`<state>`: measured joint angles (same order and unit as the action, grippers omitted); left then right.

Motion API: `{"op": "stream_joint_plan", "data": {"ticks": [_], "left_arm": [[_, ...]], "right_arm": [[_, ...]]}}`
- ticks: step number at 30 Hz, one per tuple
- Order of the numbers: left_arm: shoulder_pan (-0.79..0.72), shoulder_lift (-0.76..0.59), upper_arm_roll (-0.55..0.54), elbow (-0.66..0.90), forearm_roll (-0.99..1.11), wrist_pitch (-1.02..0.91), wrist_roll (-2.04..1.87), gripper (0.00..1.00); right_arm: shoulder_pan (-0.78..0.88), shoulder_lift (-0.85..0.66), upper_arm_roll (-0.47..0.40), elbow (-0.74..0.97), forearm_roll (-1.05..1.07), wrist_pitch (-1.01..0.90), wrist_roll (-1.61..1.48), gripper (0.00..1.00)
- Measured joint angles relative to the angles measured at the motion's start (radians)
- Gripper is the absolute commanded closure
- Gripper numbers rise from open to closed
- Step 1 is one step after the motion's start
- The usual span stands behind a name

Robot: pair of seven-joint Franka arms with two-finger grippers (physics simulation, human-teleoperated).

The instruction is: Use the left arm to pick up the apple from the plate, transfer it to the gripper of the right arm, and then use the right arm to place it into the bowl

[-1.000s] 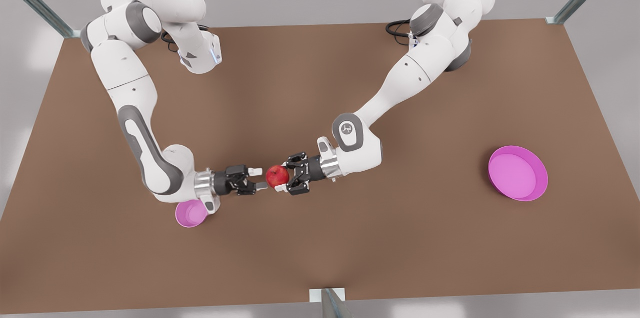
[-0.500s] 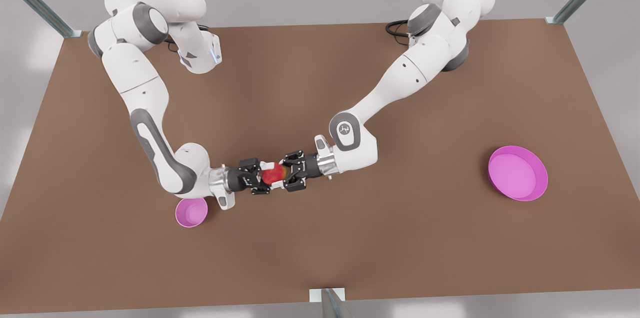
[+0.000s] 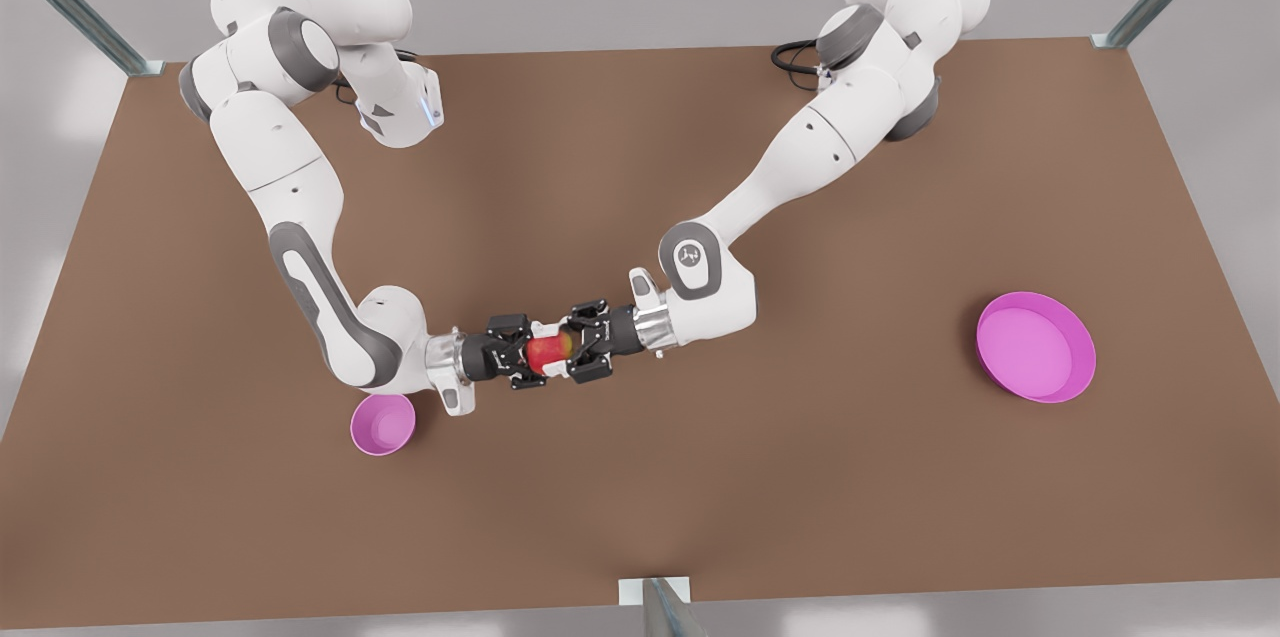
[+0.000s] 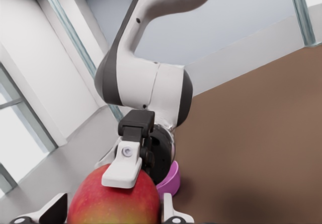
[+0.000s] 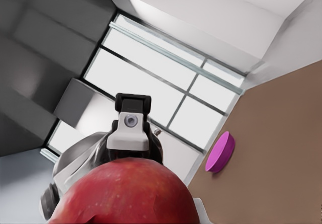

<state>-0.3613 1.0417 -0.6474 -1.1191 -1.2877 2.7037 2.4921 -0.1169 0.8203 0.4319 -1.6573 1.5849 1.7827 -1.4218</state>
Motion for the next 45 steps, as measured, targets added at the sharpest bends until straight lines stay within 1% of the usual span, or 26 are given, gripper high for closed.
{"op": "stream_joint_plan", "data": {"ticks": [7,11,12,14,15,17,19,21,23,24,25,27,28,29,33,38,39,40,42,45], "left_arm": [[0.006,-0.004,-0.001,-0.004,0.003,-0.002,-0.023,0.0],[0.007,-0.006,0.001,-0.005,0.011,-0.003,-0.039,0.0],[0.007,-0.015,0.012,-0.007,0.045,-0.003,-0.058,0.0],[0.038,-0.041,0.042,-0.036,0.251,-0.027,-0.15,0.0],[0.066,-0.086,0.073,-0.053,0.419,-0.082,-0.225,0.0],[0.182,-0.198,0.111,-0.066,0.761,-0.284,-0.406,0.0],[0.292,-0.321,0.122,-0.066,1.06,-0.533,-0.595,0.0],[0.381,-0.44,0.137,-0.065,1.29,-0.767,-0.777,0.0],[0.464,-0.535,0.148,-0.064,1.428,-0.938,-0.96,0.0],[0.494,-0.589,0.172,-0.071,1.452,-1.001,-1.045,0.0],[0.458,-0.668,0.286,-0.125,1.439,-1.046,-1.125,0.0],[0.314,-0.853,0.527,-0.303,1.387,-1.086,-1.273,0.0],[0.28,-0.897,0.593,-0.34,1.359,-1.1,-1.34,0.0],[0.274,-0.914,0.625,-0.348,1.339,-1.111,-1.401,0.0],[0.277,-0.866,0.659,-0.306,1.301,-1.146,-1.611,0.0],[0.262,-0.86,0.661,-0.307,1.286,-1.169,-1.815,0.0],[0.261,-0.86,0.661,-0.308,1.285,-1.172,-1.85,0.0],[0.261,-0.861,0.661,-0.309,1.284,-1.175,-1.883,0.0],[0.261,-0.861,0.661,-0.309,1.283,-1.181,-1.943,0.0],[0.262,-0.862,0.661,-0.309,1.284,-1.191,-2.021,0.0]], "right_arm": [[-0.044,-0.001,-0.004,-0.001,-0.014,-0.009,-0.033,0.27],[-0.109,-0.003,-0.005,-0.001,-0.066,-0.023,-0.045,0.27],[-0.138,-0.003,-0.005,-0.001,-0.095,-0.028,-0.048,0.27],[-0.203,-0.002,-0.006,-0.001,-0.158,-0.043,-0.052,0.27],[-0.232,-0.001,-0.008,0.0,-0.183,-0.052,-0.053,0.27],[-0.28,0.0,-0.023,0.01,-0.235,-0.071,-0.054,0.27],[-0.292,-0.001,-0.042,0.031,-0.287,-0.079,-0.051,0.27],[-0.292,0.0,-0.076,0.051,-0.337,-0.076,-0.045,0.27],[-0.29,0.002,-0.099,0.098,-0.397,-0.066,-0.027,0.27],[-0.289,0.005,-0.106,0.112,-0.43,-0.055,-0.017,0.27],[-0.289,0.01,-0.114,0.12,-0.461,-0.037,-0.008,0.27],[-0.288,0.015,-0.122,0.127,-0.514,0.009,0.01,0.27],[-0.282,0.017,-0.123,0.128,-0.537,0.037,0.018,0.27],[-0.275,0.02,-0.124,0.129,-0.556,0.066,0.026,0.27],[-0.263,0.018,-0.124,0.131,-0.66,0.182,0.055,0.27],[-0.266,0.009,-0.126,0.132,-0.8,0.278,0.102,0.26],[-0.267,0.007,-0.126,0.132,-0.821,0.289,0.113,0.19],[-0.267,0.005,-0.127,0.132,-0.837,0.299,0.123,0.08],[-0.266,-0.003,-0.126,0.132,-0.864,0.314,0.145,0.0],[-0.267,-0.029,-0.126,0.132,-0.895,0.325,0.178,0.0]]}}
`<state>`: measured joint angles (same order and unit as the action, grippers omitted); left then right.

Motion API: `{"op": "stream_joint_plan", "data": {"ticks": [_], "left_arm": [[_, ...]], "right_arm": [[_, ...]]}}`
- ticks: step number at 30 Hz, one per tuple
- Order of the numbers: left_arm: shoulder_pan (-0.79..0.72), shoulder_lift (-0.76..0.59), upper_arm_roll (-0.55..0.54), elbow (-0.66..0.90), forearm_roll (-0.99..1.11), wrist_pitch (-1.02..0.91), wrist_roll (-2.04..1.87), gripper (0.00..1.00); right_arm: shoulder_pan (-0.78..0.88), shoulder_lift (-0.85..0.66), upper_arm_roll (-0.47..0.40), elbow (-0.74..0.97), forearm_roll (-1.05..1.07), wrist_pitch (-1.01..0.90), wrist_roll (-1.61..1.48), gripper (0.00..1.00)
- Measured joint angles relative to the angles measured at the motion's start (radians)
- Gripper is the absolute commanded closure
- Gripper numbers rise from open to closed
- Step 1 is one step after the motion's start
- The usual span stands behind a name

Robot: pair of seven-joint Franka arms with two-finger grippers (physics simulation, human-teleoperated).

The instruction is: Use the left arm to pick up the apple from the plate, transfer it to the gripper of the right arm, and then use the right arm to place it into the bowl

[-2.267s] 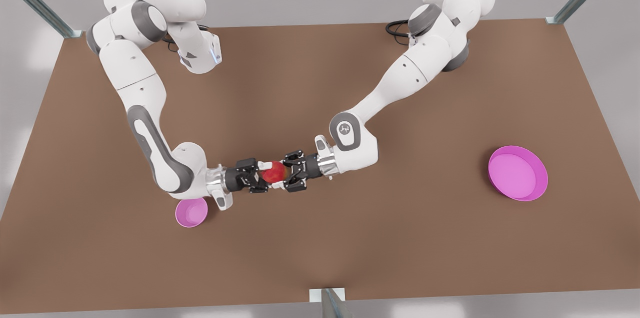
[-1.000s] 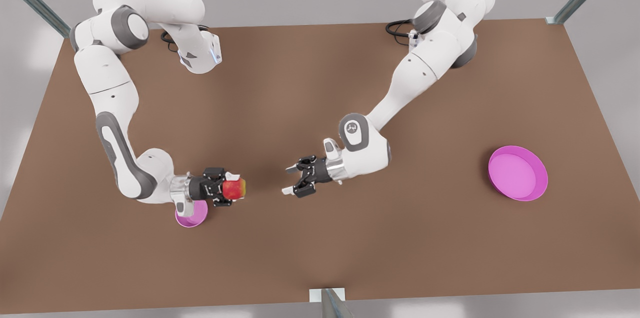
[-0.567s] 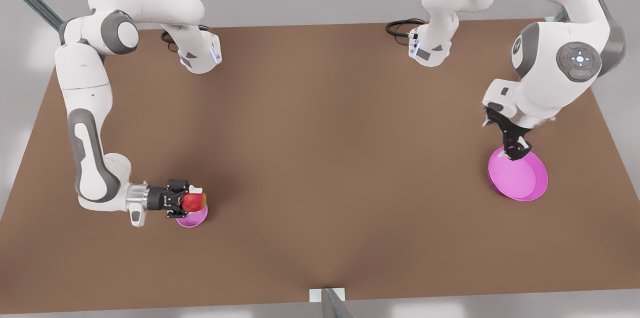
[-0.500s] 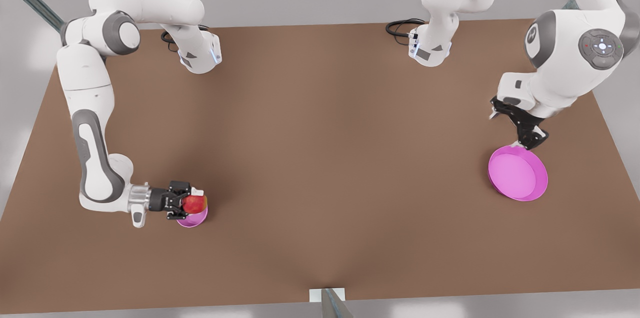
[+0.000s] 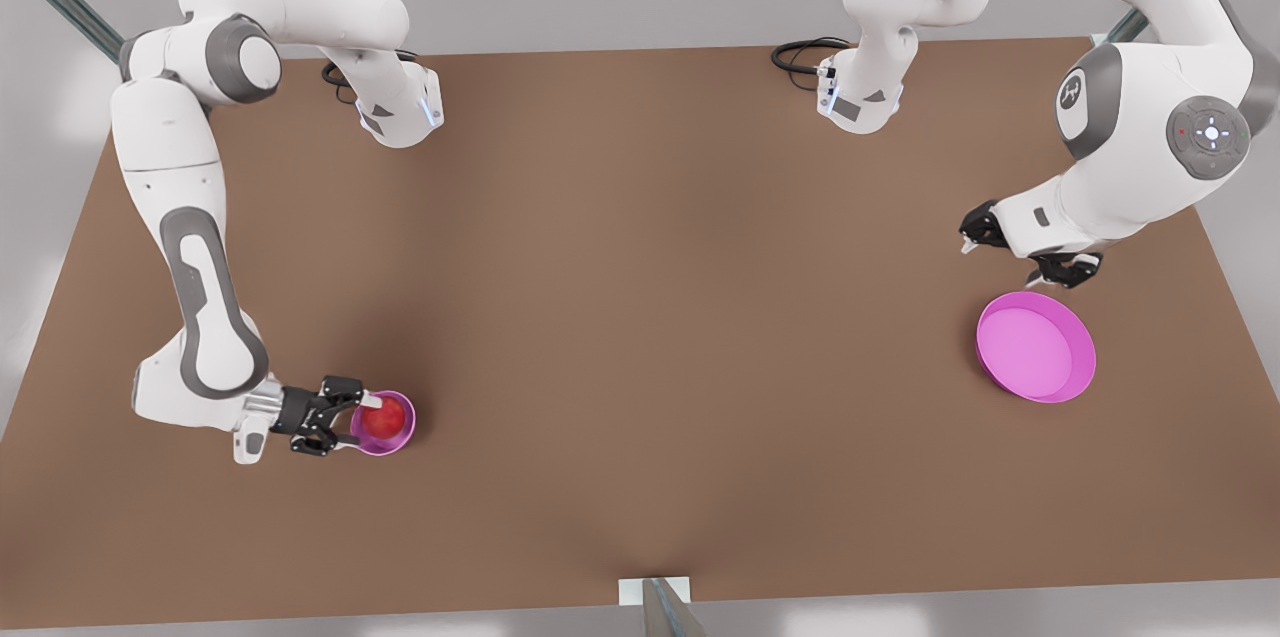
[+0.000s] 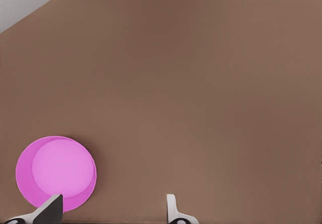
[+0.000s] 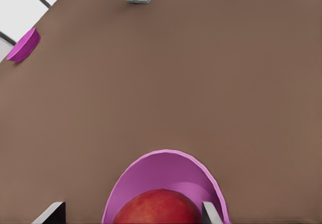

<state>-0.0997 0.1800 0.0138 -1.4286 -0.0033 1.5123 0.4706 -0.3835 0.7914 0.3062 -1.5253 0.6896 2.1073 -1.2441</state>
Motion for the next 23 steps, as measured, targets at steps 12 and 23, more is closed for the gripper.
{"op": "stream_joint_plan", "data": {"ticks": [12,23], "left_arm": [[0.0,0.112,0.0,0.098,0.006,-0.009,-0.213,0.0],[-0.004,0.12,-0.002,0.103,0.009,-0.004,-0.315,0.0]], "right_arm": [[0.387,-0.581,-0.216,0.208,-0.614,-0.383,0.405,0.0],[0.374,-0.432,-0.247,0.422,-0.701,-0.654,0.824,0.0]]}}
